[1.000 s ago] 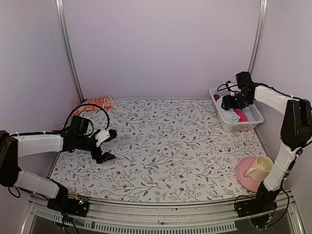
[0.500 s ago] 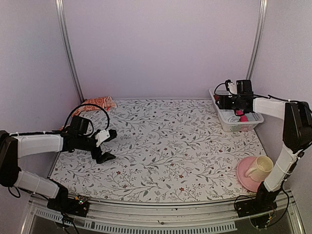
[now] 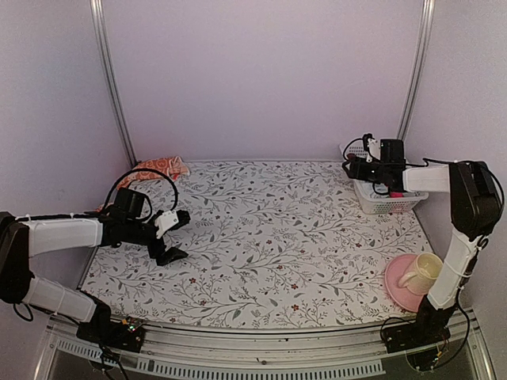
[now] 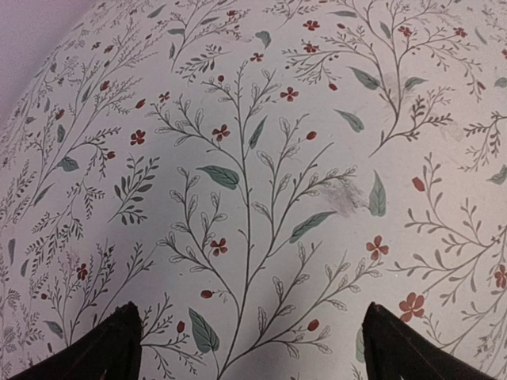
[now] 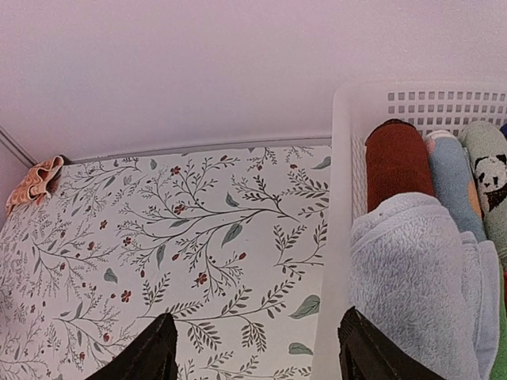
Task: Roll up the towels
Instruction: Adjust the towel in the storage box.
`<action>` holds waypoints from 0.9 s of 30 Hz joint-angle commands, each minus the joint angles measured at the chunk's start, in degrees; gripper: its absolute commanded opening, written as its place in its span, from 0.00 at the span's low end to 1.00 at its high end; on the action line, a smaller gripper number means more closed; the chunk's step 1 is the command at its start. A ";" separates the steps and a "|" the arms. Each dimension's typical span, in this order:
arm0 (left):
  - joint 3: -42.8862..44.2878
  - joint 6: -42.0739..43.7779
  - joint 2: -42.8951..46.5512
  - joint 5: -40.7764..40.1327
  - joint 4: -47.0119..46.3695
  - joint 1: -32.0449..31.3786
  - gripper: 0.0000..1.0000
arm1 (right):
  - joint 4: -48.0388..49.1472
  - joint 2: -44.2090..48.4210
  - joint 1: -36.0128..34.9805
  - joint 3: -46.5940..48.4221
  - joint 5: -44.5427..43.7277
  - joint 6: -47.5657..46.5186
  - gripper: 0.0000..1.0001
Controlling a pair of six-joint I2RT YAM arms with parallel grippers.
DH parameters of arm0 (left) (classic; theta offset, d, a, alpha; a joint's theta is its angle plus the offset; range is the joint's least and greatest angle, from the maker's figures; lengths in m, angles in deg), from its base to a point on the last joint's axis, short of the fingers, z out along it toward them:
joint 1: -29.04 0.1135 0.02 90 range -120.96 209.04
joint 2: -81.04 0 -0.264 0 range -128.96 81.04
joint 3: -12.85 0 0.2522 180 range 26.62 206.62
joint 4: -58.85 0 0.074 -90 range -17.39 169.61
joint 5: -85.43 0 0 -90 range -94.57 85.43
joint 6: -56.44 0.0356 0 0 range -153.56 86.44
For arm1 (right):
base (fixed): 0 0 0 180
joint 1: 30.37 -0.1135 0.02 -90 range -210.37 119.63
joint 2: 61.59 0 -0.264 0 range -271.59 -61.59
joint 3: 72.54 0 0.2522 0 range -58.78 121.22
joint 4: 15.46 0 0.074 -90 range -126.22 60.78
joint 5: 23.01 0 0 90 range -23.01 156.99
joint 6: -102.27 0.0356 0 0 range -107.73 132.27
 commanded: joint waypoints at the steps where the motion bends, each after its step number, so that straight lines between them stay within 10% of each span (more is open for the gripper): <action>1: -0.71 0.00 -0.09 -0.18 -1.06 0.72 0.97 | 2.54 -0.83 -0.08 -1.45 -2.94 2.26 0.72; 27: -0.84 -0.02 0.53 0.19 -0.89 0.72 0.97 | -2.50 -4.60 7.80 -2.06 1.13 9.60 0.76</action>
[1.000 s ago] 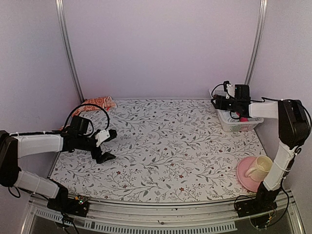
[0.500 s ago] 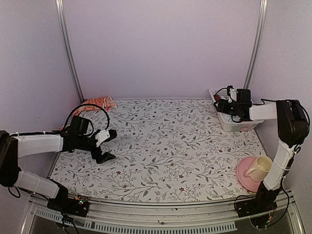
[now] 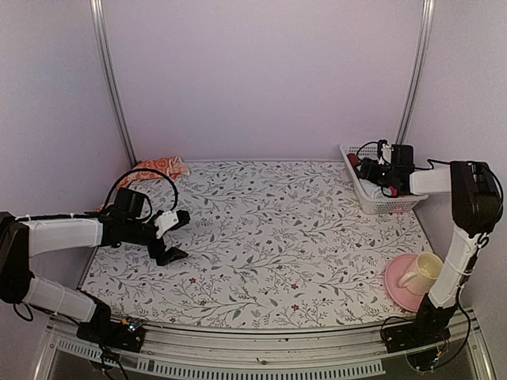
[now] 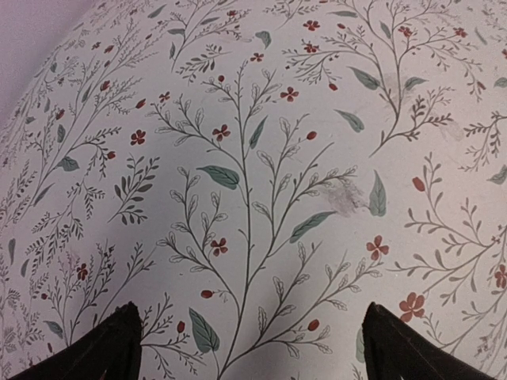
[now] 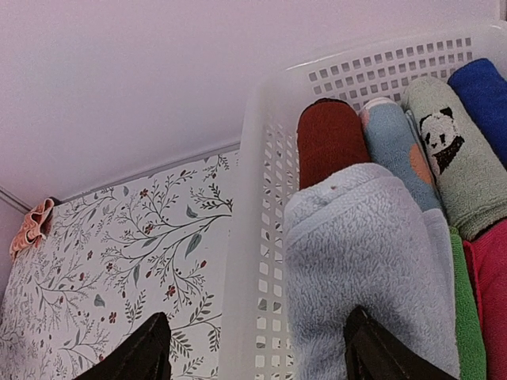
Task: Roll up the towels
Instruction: Adjust the towel in the storage box.
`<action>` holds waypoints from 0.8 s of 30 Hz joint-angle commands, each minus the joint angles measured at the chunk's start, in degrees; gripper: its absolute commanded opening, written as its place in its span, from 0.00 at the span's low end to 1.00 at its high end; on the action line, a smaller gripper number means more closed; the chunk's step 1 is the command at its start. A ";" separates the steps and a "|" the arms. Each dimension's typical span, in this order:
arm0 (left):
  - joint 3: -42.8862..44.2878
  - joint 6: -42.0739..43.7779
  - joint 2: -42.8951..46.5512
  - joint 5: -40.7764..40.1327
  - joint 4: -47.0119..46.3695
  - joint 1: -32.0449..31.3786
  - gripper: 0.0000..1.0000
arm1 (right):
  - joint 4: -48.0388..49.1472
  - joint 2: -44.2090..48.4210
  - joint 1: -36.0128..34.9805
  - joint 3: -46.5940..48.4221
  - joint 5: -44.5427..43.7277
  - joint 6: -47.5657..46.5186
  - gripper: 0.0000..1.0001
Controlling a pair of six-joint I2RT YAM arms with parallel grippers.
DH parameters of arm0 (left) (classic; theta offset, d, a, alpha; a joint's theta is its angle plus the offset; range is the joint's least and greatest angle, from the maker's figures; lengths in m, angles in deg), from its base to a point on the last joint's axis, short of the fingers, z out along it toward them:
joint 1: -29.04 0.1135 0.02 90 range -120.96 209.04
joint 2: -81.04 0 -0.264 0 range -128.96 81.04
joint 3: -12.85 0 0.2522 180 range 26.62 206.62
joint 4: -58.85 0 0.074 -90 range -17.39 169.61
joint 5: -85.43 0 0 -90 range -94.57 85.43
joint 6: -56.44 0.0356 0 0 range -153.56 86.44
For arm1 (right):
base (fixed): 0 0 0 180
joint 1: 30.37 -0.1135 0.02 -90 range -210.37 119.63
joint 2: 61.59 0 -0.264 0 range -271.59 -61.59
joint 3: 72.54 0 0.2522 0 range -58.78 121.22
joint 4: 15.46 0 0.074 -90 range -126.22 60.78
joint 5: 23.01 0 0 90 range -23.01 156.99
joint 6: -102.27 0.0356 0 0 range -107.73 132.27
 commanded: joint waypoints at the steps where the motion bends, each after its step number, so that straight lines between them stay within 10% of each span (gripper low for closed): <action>1: -0.81 0.00 0.54 0.20 -0.87 0.66 0.97 | -5.14 -2.99 1.87 0.41 2.28 1.89 0.77; 24: -0.55 -0.04 -0.03 0.00 -0.82 0.69 0.97 | -4.96 -3.12 -0.11 12.16 8.90 -0.65 0.81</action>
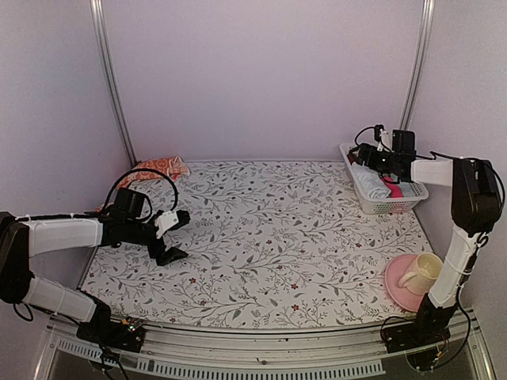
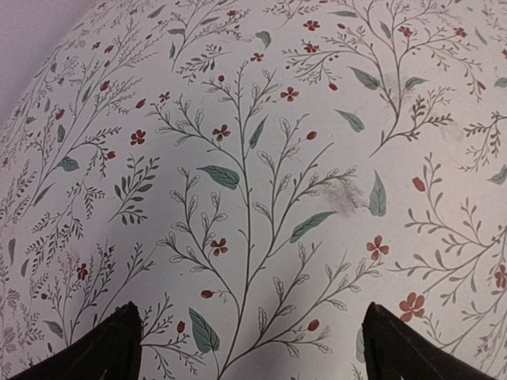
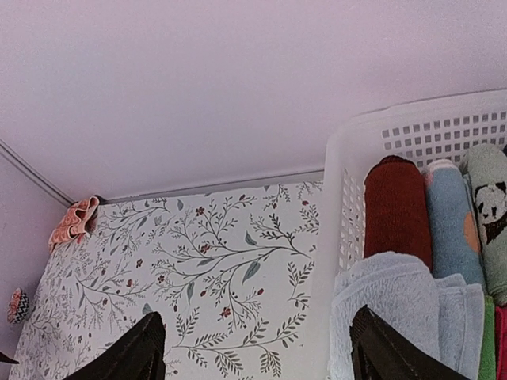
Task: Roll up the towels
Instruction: Adjust the towel in the storage box.
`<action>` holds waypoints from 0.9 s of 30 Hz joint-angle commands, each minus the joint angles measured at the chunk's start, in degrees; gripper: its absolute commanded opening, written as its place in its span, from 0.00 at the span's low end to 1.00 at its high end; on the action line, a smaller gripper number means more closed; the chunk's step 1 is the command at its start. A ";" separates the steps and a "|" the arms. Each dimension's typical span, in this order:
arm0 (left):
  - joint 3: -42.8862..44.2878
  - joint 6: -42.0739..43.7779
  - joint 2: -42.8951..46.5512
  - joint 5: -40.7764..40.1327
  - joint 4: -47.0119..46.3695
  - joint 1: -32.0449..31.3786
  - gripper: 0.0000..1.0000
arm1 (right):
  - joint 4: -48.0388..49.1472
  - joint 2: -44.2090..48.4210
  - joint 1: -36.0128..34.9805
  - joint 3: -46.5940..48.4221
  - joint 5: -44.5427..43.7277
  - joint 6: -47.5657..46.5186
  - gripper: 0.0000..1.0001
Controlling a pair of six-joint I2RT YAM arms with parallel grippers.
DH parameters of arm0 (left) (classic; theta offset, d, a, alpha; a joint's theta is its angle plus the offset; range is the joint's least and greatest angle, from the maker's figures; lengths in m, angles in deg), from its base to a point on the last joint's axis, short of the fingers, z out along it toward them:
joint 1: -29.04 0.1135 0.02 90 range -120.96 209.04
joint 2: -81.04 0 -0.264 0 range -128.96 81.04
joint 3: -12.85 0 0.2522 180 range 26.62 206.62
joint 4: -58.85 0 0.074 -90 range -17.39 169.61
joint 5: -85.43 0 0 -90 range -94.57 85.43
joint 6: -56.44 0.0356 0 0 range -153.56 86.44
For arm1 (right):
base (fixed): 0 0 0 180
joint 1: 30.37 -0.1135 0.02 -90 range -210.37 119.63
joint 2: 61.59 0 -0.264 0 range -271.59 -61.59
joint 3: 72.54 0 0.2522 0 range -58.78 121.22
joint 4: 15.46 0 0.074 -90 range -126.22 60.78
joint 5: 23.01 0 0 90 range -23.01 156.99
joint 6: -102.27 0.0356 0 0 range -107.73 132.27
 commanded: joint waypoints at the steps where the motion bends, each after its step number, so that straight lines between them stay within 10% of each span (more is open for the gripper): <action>1: -0.60 -0.01 0.04 -0.11 -0.85 0.63 0.97 | -0.75 -3.57 -0.19 4.63 -0.30 0.50 0.82; 27: -0.46 -0.15 0.29 -0.35 -0.99 0.92 0.97 | -11.35 -8.63 1.69 9.74 -3.64 0.28 0.85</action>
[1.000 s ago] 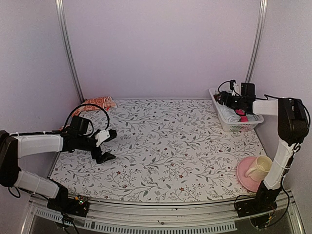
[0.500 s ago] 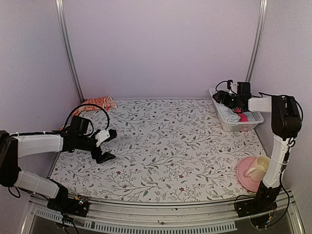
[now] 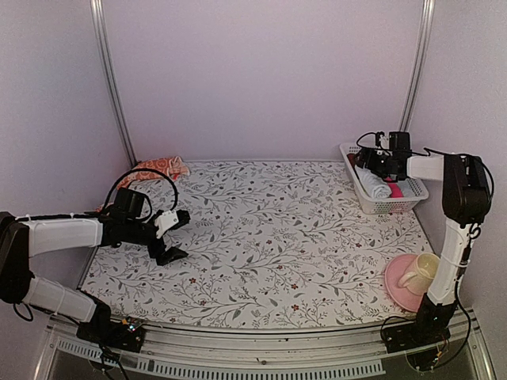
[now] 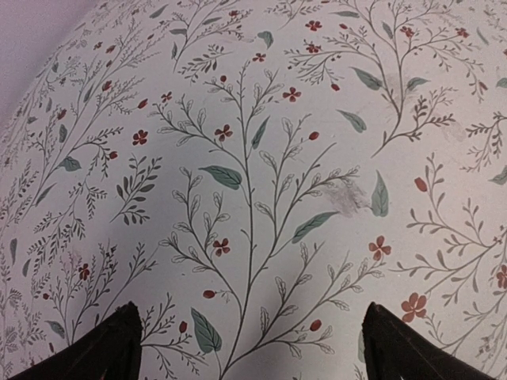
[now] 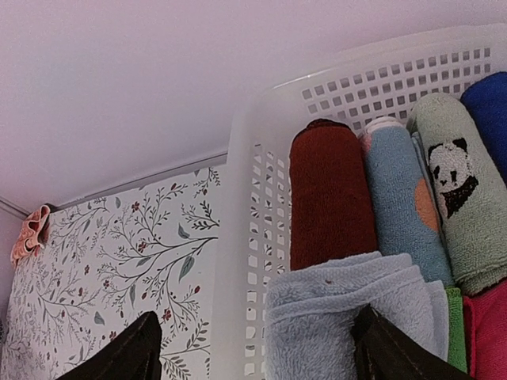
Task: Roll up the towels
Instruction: Adjust the towel in the storage box, then pick up the towel from the corner of the board.
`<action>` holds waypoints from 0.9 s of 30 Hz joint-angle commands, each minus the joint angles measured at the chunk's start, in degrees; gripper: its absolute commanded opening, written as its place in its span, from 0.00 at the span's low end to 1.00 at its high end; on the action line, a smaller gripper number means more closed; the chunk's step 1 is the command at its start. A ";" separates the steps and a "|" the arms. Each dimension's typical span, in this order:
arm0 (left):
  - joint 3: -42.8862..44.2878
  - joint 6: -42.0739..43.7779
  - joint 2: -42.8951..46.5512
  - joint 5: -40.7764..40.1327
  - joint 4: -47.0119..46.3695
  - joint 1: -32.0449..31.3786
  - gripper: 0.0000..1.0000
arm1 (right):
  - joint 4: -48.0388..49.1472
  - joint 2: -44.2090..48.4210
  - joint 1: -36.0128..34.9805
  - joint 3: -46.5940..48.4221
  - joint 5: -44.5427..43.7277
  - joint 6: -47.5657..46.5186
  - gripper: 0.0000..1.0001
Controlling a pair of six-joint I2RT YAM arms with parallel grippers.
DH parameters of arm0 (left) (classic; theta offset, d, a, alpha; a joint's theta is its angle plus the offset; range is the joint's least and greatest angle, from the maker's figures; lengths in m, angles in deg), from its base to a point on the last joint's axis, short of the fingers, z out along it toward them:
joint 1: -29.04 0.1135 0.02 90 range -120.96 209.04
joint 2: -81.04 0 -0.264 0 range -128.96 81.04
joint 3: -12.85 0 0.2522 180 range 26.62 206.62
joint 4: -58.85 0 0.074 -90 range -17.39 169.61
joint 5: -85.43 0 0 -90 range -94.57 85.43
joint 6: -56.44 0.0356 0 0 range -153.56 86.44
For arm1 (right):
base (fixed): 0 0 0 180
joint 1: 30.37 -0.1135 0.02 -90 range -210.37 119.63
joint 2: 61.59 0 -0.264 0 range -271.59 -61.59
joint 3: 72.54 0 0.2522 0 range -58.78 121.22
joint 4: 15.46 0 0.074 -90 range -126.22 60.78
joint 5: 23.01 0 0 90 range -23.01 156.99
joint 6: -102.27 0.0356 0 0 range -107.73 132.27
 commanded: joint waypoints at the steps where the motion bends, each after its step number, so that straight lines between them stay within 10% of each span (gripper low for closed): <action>1: -0.19 -0.22 0.33 -0.46 -0.89 1.02 0.97 | -3.17 -0.22 0.14 1.36 2.48 -1.15 0.86; 16: 11.24 -6.77 -4.65 -5.09 -1.88 12.26 0.97 | -7.48 15.84 -1.85 -0.87 3.24 -6.82 0.99; 27: 39.83 -13.93 -28.86 -13.69 2.70 17.91 0.97 | -18.24 27.29 -16.08 -7.74 -17.82 -12.16 0.99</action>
